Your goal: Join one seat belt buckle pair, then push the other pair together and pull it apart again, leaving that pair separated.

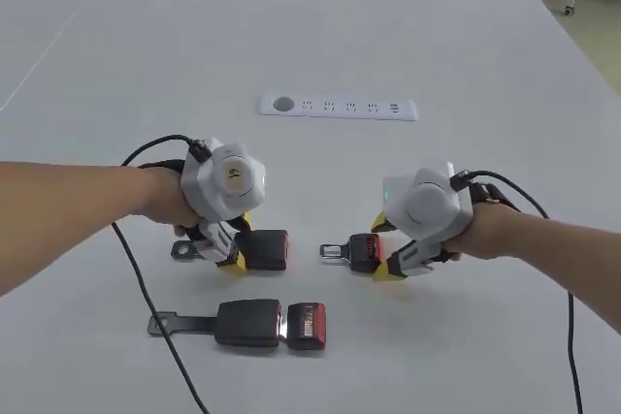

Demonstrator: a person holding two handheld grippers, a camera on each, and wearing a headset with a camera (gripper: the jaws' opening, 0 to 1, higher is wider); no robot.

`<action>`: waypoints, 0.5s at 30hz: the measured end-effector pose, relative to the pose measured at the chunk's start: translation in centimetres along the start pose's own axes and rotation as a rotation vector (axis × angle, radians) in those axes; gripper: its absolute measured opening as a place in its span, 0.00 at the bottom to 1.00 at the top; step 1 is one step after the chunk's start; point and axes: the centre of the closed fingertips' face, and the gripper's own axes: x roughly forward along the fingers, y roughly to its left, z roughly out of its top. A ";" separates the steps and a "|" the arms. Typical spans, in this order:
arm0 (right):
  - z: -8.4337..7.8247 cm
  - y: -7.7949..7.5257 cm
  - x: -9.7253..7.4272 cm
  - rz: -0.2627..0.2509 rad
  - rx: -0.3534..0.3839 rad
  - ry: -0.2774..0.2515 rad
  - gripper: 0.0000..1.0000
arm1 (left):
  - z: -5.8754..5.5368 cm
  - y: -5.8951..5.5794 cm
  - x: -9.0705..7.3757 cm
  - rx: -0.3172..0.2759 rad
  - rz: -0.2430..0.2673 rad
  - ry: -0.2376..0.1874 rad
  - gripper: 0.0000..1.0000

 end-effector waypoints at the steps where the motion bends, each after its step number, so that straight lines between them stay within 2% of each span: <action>1: -0.1 -0.1 -0.1 -0.002 0.001 -0.001 0.40 | 0.3 -0.4 -0.3 -0.008 0.003 0.001 0.36; 2: 0.1 0.1 -0.4 -0.003 0.003 -0.002 0.41 | 0.5 -0.6 -0.4 -0.011 0.008 0.001 0.37; 7: -0.1 0.2 -0.8 -0.009 0.007 -0.004 0.45 | -0.4 -0.5 -0.3 -0.010 0.017 0.013 0.41; 10: -0.3 0.2 -1.1 -0.015 0.009 -0.005 0.46 | -0.8 -1.0 -1.0 -0.036 0.029 0.004 0.41; 12: -0.5 0.2 -1.3 -0.017 0.011 -0.005 0.48 | -1.4 -0.8 -1.1 -0.054 0.035 -0.002 0.41; 14: -0.7 0.4 -1.5 -0.018 0.014 -0.003 0.49 | -1.7 -1.4 -1.9 -0.071 0.044 -0.003 0.41; 15: -0.7 0.6 -1.7 -0.018 0.017 -0.003 0.51 | -2.1 -1.3 -1.9 -0.081 0.046 -0.003 0.42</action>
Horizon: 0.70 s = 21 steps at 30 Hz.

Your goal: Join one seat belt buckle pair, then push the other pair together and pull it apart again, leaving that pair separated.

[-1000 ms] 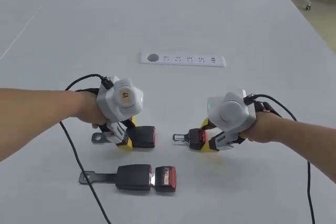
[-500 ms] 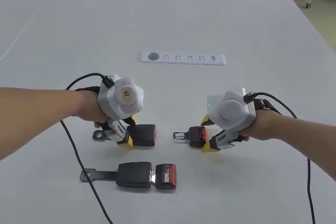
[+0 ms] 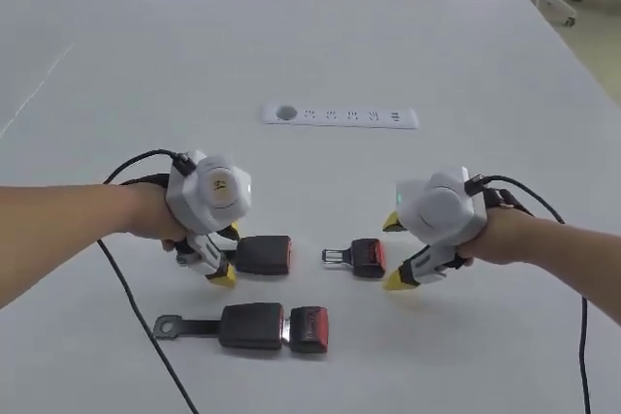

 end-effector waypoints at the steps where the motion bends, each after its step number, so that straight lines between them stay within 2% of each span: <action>1: -0.1 0.0 -0.1 0.000 0.002 0.001 0.52 | -0.2 0.0 -0.2 -0.007 0.001 -0.003 0.43; 4: -0.6 0.0 -0.2 -0.006 0.008 -0.006 0.52 | -0.7 -0.2 -0.8 -0.023 0.012 -0.022 0.43; 9: -0.3 0.7 -1.1 -0.017 0.032 -0.033 0.56 | -1.3 -1.1 -1.9 -0.073 0.027 -0.068 0.47; 11: -0.4 0.7 -1.2 -0.025 0.037 -0.042 0.57 | -1.8 -1.2 -2.0 -0.101 0.032 -0.092 0.49; 16: -0.5 1.4 -1.4 -0.037 0.067 -0.067 0.61 | -1.9 -2.2 -3.1 -0.177 0.049 -0.159 0.55; 18: -0.5 1.9 -1.7 -0.042 0.081 -0.081 0.62 | -1.9 -2.6 -3.4 -0.205 0.064 -0.197 0.57; 21: -0.5 2.6 -1.9 -0.042 0.104 -0.098 0.65 | -2.4 -3.2 -3.8 -0.240 0.075 -0.228 0.63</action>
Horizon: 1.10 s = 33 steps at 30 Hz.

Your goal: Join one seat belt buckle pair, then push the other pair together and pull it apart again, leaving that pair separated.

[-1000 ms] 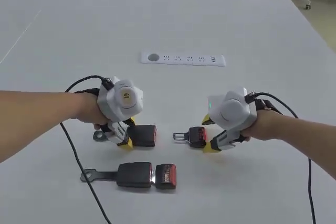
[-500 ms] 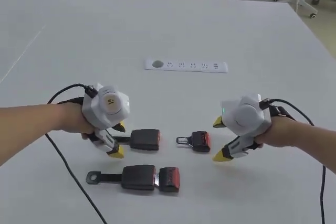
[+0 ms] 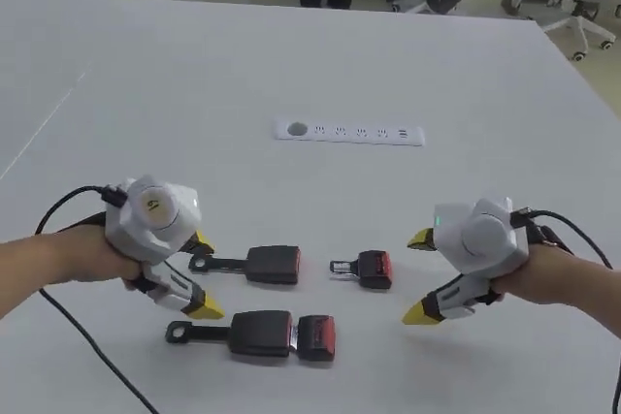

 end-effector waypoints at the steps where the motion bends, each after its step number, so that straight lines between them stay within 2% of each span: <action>1: 0.0 0.3 -0.2 -0.004 0.009 -0.009 0.65 | -0.5 0.1 0.0 -0.012 0.005 -0.011 0.64; 5: 0.0 0.8 -0.1 -0.024 0.040 -0.044 0.68 | -0.8 -0.9 -0.7 -0.036 0.017 -0.069 0.67; 7: -0.2 1.1 -0.2 -0.036 0.059 -0.066 0.68 | -0.4 -1.7 -1.2 -0.056 0.035 -0.128 0.70; 8: 0.0 1.4 -0.4 -0.045 0.075 -0.078 0.69 | -0.5 -2.0 -1.4 -0.065 0.035 -0.144 0.71; 10: 0.2 1.9 -0.8 -0.060 0.116 -0.110 0.71 | -0.7 -2.6 -1.8 -0.077 0.056 -0.177 0.75; 11: 0.4 2.3 -0.9 -0.066 0.135 -0.134 0.72 | -1.6 -2.3 -1.7 -0.087 0.063 -0.190 0.77; 12: 0.4 2.4 -1.0 -0.073 0.141 -0.145 0.73 | -1.8 -2.4 -1.8 -0.096 0.070 -0.202 0.78; 13: 0.3 2.6 -1.2 -0.087 0.160 -0.159 0.75 | -1.6 -3.1 -2.1 -0.111 0.077 -0.219 0.80; 15: 0.7 3.4 -1.6 -0.104 0.194 -0.193 0.77 | -1.9 -3.1 -2.4 -0.148 0.096 -0.271 0.82; 16: 0.7 3.4 -1.6 -0.116 0.207 -0.210 0.79 | -2.0 -3.2 -2.6 -0.152 0.100 -0.280 0.84; 17: 0.9 3.7 -1.8 -0.123 0.228 -0.234 0.81 | -1.7 -3.6 -3.1 -0.169 0.120 -0.298 0.85; 19: 1.3 4.3 -2.2 -0.139 0.253 -0.257 0.84 | -1.8 -3.9 -3.4 -0.181 0.140 -0.317 0.86; 22: 1.0 4.8 -2.1 -0.163 0.262 -0.280 0.88 | -2.2 -4.3 -3.7 -0.179 0.161 -0.334 0.89; 24: 1.1 5.3 -2.2 -0.181 0.272 -0.293 0.89 | -1.6 -4.9 -4.0 -0.179 0.178 -0.352 0.91; 26: 1.7 5.6 -2.6 -0.203 0.289 -0.325 0.91 | -1.8 -4.9 -4.2 -0.186 0.193 -0.373 0.94; 30: 2.6 5.6 -3.4 -0.262 0.312 -0.390 0.97 | -1.7 -4.9 -4.5 -0.196 0.226 -0.422 0.98; 32: 2.7 5.4 -3.4 -0.282 0.326 -0.410 0.99 | -1.9 -4.7 -4.4 -0.203 0.236 -0.427 0.99; 33: 2.8 5.4 -3.4 -0.288 0.325 -0.422 0.99 | -1.5 -5.1 -4.4 -0.216 0.233 -0.428 1.00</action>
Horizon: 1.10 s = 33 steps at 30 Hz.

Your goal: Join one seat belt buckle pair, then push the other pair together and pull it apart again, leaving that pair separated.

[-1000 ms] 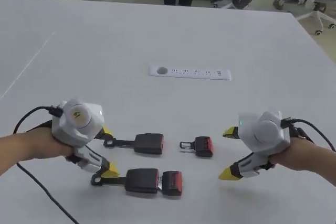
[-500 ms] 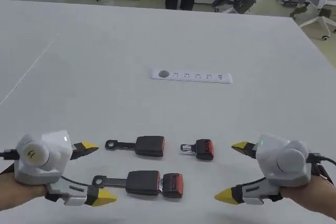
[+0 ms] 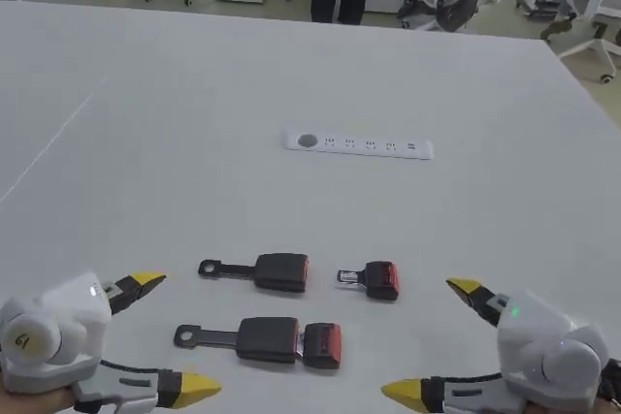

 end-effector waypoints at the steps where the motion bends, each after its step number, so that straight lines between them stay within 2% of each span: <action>1: 0.1 0.2 0.0 0.000 -0.001 -0.004 0.99 | 0.0 -0.1 0.0 -0.001 0.003 0.000 1.00; 3: 0.3 0.5 -0.1 -0.002 0.004 -0.008 0.99 | -0.4 0.3 0.0 -0.001 0.017 -0.012 1.00; 6: 0.3 0.7 -0.2 -0.009 0.005 -0.004 0.99 | -0.2 -0.1 -0.1 0.011 0.041 -0.017 1.00; 8: 0.4 0.8 -0.4 -0.012 0.005 -0.008 0.99 | -0.4 -0.2 -0.2 0.019 0.040 -0.021 1.00; 10: 0.3 0.6 -0.6 -0.019 0.009 -0.007 0.99 | 0.3 -1.1 -0.1 0.022 0.034 -0.010 1.00; 11: 0.3 0.6 -0.7 -0.022 0.011 -0.009 0.99 | 0.2 -1.3 -0.1 0.021 0.033 -0.001 1.00; 17: -0.1 0.7 -1.0 -0.028 0.022 -0.006 0.99 | -0.6 0.2 -0.2 0.021 0.045 -0.011 1.00; 18: -0.2 0.8 -1.0 -0.027 0.021 -0.002 0.99 | 0.4 -0.8 -0.4 0.023 0.046 -0.006 1.00; 19: -0.2 0.8 -1.0 -0.026 0.021 -0.001 0.99 | 0.6 -1.1 -0.6 0.030 0.044 -0.004 1.00; 20: -0.2 1.0 -1.1 -0.024 0.022 -0.001 0.99 | -0.7 0.1 -0.5 0.033 0.043 -0.005 1.00; 21: -0.3 0.9 -1.1 -0.024 0.021 -0.001 0.99 | -0.8 0.2 -0.6 0.031 0.044 -0.007 1.00; 25: -0.3 1.2 -1.1 -0.016 0.018 0.003 0.99 | 0.4 -1.3 -0.9 0.035 0.039 -0.006 1.00; 30: -0.3 1.4 -1.0 -0.009 0.004 0.010 0.99 | 0.7 -1.3 -0.9 0.028 0.036 -0.011 1.00; 33: -0.4 1.5 -1.1 -0.004 -0.002 0.015 0.99 | 0.0 -0.5 -0.8 0.028 0.037 -0.015 1.00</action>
